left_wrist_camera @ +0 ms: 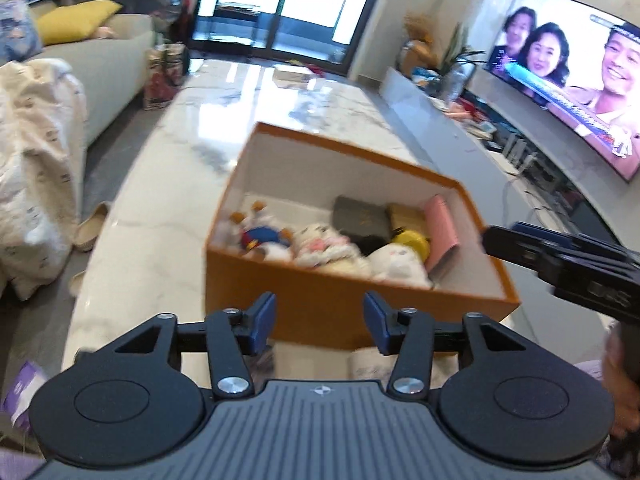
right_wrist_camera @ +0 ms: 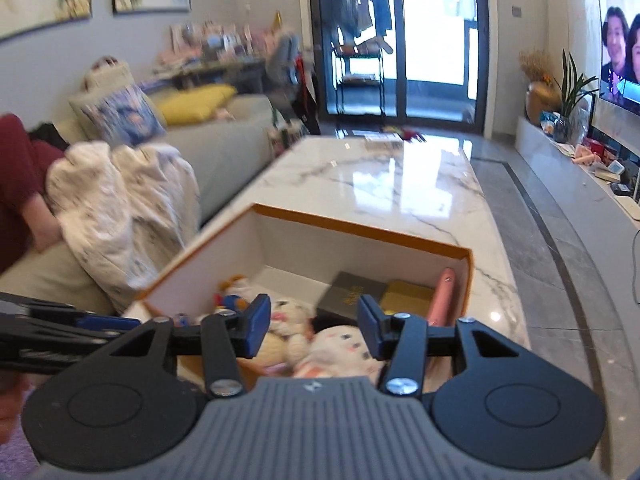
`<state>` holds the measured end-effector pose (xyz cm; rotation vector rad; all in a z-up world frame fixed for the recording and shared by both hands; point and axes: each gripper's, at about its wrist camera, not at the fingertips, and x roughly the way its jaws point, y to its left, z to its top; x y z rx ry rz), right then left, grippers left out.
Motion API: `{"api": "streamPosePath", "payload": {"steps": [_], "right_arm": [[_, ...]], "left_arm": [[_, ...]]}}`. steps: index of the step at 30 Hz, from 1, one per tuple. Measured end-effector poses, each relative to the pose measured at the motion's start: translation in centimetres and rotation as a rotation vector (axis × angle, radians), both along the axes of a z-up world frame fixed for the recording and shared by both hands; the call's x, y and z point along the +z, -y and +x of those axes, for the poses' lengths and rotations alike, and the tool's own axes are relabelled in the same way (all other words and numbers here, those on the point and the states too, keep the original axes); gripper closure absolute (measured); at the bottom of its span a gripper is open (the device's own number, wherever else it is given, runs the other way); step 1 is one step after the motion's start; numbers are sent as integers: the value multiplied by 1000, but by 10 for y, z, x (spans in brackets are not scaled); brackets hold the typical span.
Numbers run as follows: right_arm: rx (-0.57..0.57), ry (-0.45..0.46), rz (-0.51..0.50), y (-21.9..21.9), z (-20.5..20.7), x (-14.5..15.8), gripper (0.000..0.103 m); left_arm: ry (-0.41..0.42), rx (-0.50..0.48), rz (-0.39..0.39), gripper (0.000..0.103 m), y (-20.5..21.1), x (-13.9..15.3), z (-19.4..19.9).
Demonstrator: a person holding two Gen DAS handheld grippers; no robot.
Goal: Organize objects
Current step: 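Move both grippers back toward the lotion tube and picture book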
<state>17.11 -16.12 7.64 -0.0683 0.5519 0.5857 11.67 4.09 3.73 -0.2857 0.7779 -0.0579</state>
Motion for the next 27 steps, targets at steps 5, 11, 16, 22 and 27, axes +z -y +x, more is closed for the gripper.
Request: {"api": "streamPosePath", "payload": {"steps": [5, 11, 16, 22, 27], "right_arm": [[19, -16, 22, -5, -34, -28, 49], [-27, -119, -26, -10, -44, -79, 42], [-50, -179, -52, -11, -43, -109, 40], [-40, -204, -73, -19, -51, -126, 31], [-24, -211, -98, -28, -54, -134, 29]], "left_arm": [[-40, 62, 72, 37, 2, -23, -19], [-69, 116, 99, 31, -1, -48, -36], [-73, 143, 148, 30, 0, -63, -43], [-39, 186, 151, 24, 0, -71, -50], [-44, 190, 167, 22, 0, -78, -46]]}}
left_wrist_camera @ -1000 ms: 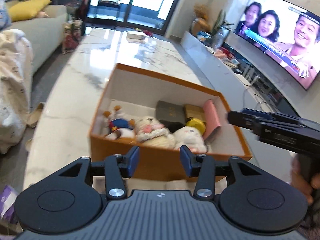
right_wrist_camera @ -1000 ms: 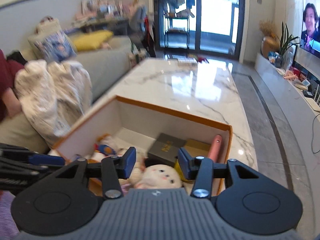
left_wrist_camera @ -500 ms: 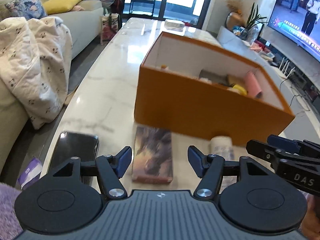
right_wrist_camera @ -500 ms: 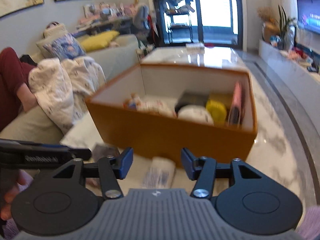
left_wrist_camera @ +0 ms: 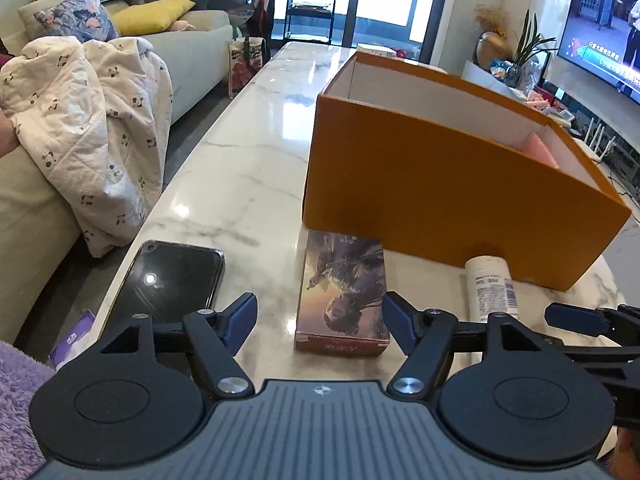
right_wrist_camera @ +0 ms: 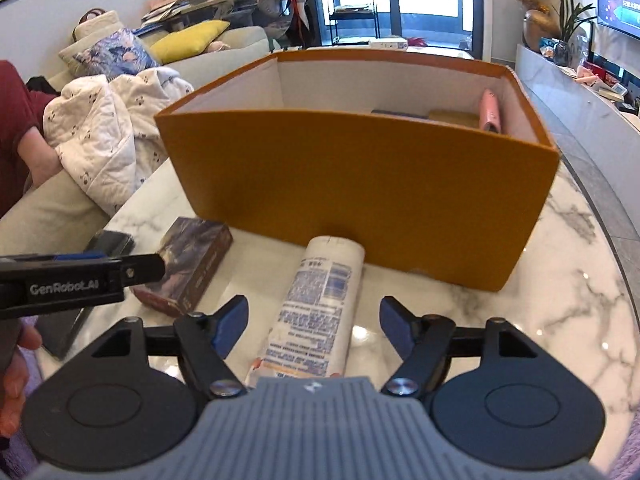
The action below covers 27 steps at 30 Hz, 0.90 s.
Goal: Organize objects
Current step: 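Move both grippers back toward the lotion tube and picture book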
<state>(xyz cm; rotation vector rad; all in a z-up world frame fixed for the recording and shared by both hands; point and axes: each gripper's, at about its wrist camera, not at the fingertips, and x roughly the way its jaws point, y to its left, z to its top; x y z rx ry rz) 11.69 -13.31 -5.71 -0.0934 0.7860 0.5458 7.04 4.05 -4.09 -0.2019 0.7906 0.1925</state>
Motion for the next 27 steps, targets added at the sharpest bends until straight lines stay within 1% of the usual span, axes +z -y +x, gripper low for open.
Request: {"api": "streamPosePath", "payload": {"steps": [6, 11, 15, 17, 18, 20, 21, 25, 27], "right_arm": [[10, -32, -27, -6, 3, -10, 29], [24, -60, -47, -12, 5, -19, 28], [49, -17, -90, -23, 1, -23, 27], [72, 15, -128, -30, -2, -25, 27], [81, 32, -141, -33, -3, -26, 28], [86, 39, -135, -34, -2, -27, 29], [88, 42, -134, -34, -1, -27, 31], [85, 48, -132, -33, 1, -27, 36], [83, 47, -129, -32, 1, -27, 40]], "left_arm": [[-12, 2, 12, 22, -1, -11, 3], [8, -2, -1, 20, -3, -14, 4], [20, 4, -9, 19, -4, -15, 6], [25, 11, -7, 17, -5, -16, 7], [27, 17, -2, 17, -6, -16, 8], [34, 29, 0, 17, -8, -16, 8], [37, 33, -6, 16, -10, -17, 9], [47, 31, -40, 15, -13, -19, 11], [49, 27, -73, 14, -14, -21, 11]]}}
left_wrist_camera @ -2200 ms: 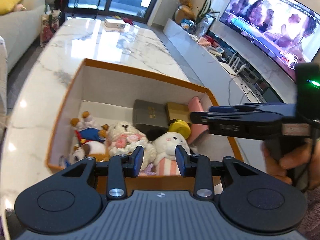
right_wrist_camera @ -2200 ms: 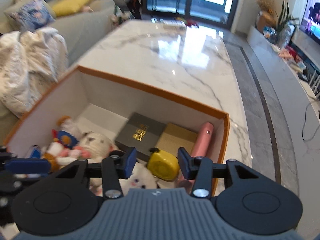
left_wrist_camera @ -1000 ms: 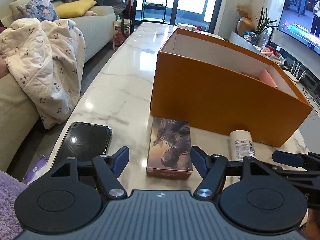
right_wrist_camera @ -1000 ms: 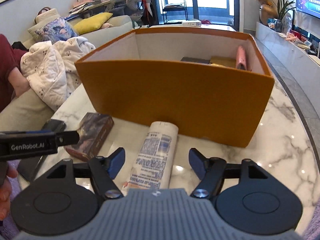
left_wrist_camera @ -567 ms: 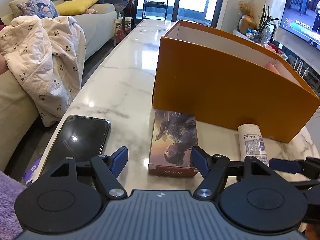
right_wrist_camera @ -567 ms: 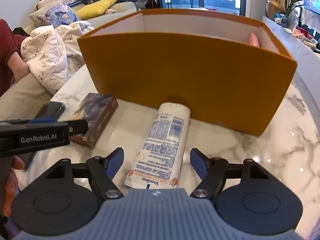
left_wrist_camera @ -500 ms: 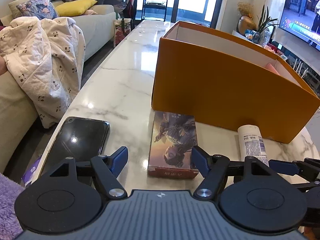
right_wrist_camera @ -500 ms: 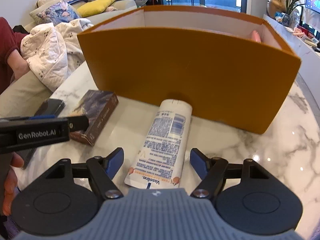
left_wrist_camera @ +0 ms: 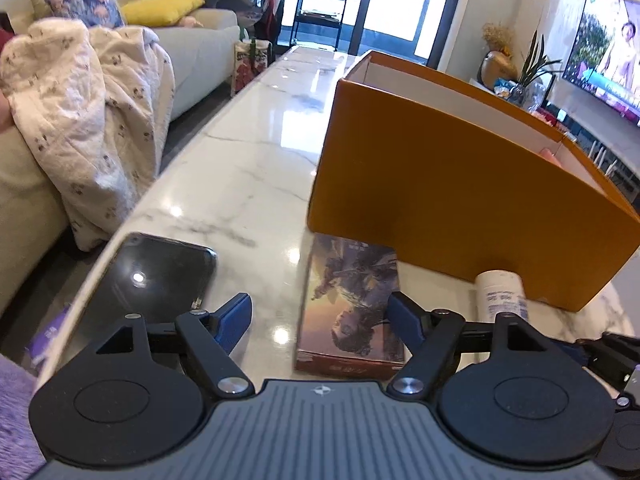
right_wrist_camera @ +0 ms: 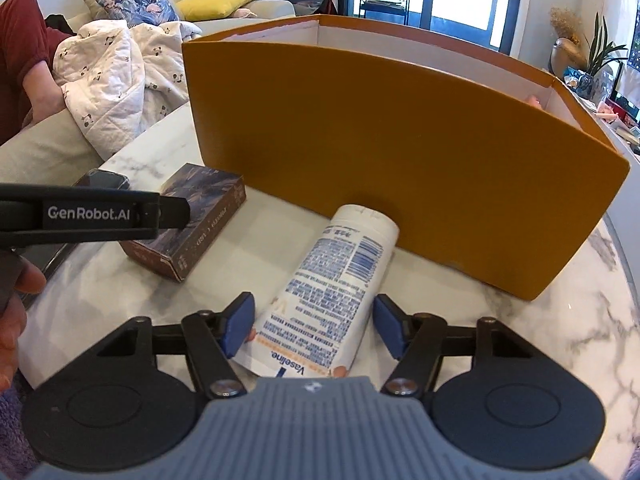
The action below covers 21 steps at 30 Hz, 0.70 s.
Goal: Organize objects
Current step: 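Move both grippers back toward the lotion tube and picture book, then grasp the picture book with the left gripper while the right grasps the white lotion tube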
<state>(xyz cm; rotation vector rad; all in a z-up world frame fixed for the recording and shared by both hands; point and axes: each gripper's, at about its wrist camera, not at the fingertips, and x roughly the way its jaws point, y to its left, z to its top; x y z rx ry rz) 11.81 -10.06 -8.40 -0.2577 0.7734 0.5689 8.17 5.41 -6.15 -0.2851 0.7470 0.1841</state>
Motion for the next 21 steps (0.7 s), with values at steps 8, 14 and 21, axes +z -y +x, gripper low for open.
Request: {"api": "streamPosePath", "payload": {"steps": [8, 14, 21], "right_arm": [[-29, -16, 26, 10, 0, 5, 49], [-58, -28, 75, 22, 1, 11, 51], [-85, -74, 99, 32, 6, 9, 50]], "left_arm": [[12, 12, -6, 12, 1, -2, -2], [-11, -37, -9, 12, 8, -4, 0], [-29, -116, 126, 12, 32, -10, 1]]}}
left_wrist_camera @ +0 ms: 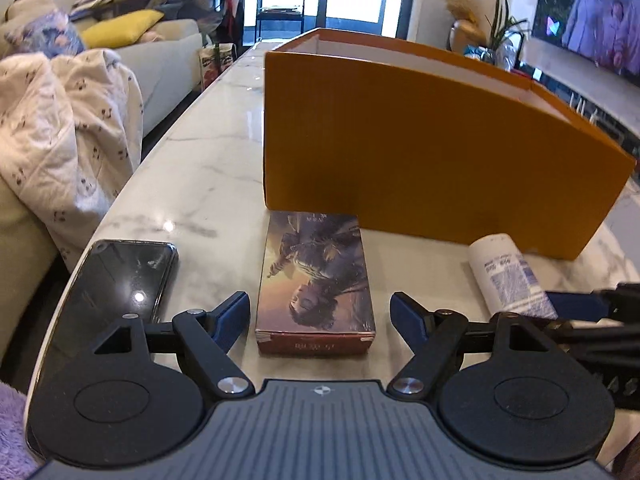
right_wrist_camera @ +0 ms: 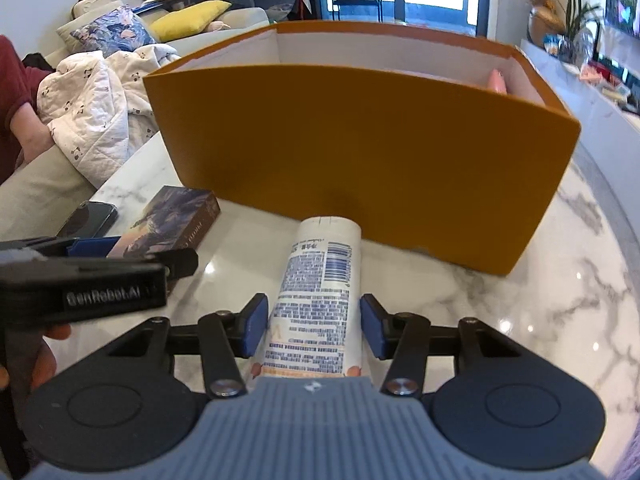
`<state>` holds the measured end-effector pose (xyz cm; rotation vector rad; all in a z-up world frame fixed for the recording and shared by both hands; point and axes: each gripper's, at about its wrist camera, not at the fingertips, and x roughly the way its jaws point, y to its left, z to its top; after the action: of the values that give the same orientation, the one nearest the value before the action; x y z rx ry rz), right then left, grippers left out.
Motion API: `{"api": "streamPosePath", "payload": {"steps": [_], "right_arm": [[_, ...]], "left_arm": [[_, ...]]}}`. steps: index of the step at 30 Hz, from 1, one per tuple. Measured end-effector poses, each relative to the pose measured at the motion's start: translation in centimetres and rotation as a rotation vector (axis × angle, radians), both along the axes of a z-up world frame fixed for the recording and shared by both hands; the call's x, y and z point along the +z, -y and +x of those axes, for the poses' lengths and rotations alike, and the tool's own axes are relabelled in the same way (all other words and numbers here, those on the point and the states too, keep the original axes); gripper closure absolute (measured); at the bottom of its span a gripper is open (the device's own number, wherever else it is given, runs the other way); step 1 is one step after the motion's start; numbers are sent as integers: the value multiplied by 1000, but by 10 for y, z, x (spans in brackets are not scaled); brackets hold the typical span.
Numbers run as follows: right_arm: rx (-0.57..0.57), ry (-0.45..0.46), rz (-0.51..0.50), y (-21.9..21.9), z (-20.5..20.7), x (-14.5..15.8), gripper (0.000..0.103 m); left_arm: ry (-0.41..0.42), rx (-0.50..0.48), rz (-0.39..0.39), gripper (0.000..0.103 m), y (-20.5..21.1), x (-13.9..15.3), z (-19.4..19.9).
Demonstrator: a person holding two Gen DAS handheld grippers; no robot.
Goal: Organize objects
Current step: 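Grasp the picture book with the left gripper while the right grasps the white lotion tube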
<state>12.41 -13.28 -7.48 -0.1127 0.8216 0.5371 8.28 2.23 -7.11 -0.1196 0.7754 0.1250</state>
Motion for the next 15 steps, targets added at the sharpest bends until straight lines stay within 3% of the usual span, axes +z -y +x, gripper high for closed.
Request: {"api": "streamPosePath", "payload": {"steps": [11, 13, 15], "right_arm": [[-3, 6, -30, 20, -27, -1, 37], [8, 16, -42, 21, -32, -4, 36], [27, 46, -85, 16, -37, -7, 36]], "left_arm": [[12, -3, 66, 14, 12, -4, -1], [19, -5, 69, 18, 12, -4, -2], [20, 0, 69, 32, 11, -2, -2]]}}
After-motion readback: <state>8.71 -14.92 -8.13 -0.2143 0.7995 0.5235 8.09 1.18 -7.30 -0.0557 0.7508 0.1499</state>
